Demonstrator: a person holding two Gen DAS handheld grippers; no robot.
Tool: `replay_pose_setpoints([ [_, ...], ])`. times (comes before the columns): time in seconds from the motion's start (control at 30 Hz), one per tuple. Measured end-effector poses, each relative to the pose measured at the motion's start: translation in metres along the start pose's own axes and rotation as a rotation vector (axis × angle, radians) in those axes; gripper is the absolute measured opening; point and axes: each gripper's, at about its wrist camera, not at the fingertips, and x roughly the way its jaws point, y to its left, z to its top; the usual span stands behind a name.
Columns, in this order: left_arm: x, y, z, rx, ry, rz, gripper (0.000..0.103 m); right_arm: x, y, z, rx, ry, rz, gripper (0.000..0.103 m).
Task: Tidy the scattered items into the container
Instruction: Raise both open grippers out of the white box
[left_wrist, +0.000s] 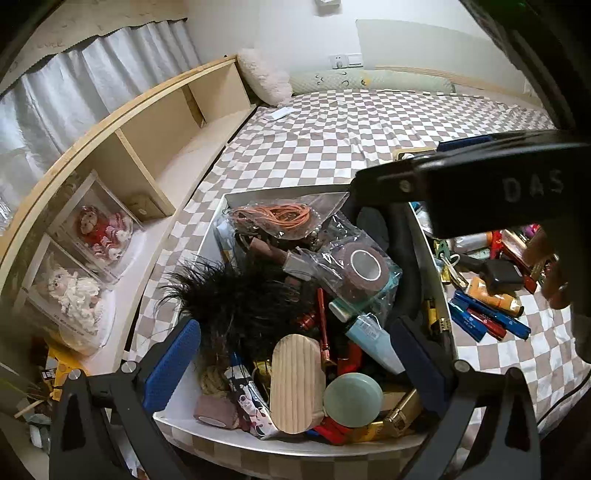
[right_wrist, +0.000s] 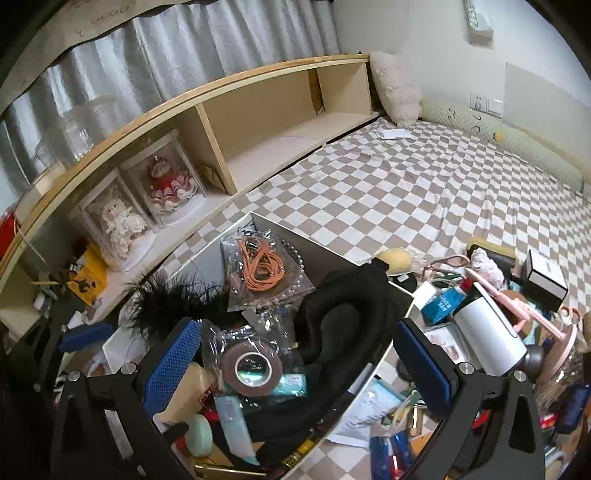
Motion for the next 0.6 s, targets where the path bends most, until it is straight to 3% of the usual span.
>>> replay_pose_setpoints([
  [0.27, -0.002, -0.001, 0.003, -0.027, -0.014, -0.009, 0.103, -0.008, -0.005, -0.007, -0.019, 0.006, -0.028, 0.103],
  [0.6, -0.010, -0.005, 0.007, -0.056, -0.053, -0.030, 0.103, -0.034, -0.014, -0.016, -0.060, -0.067, -0.087, 0.103],
])
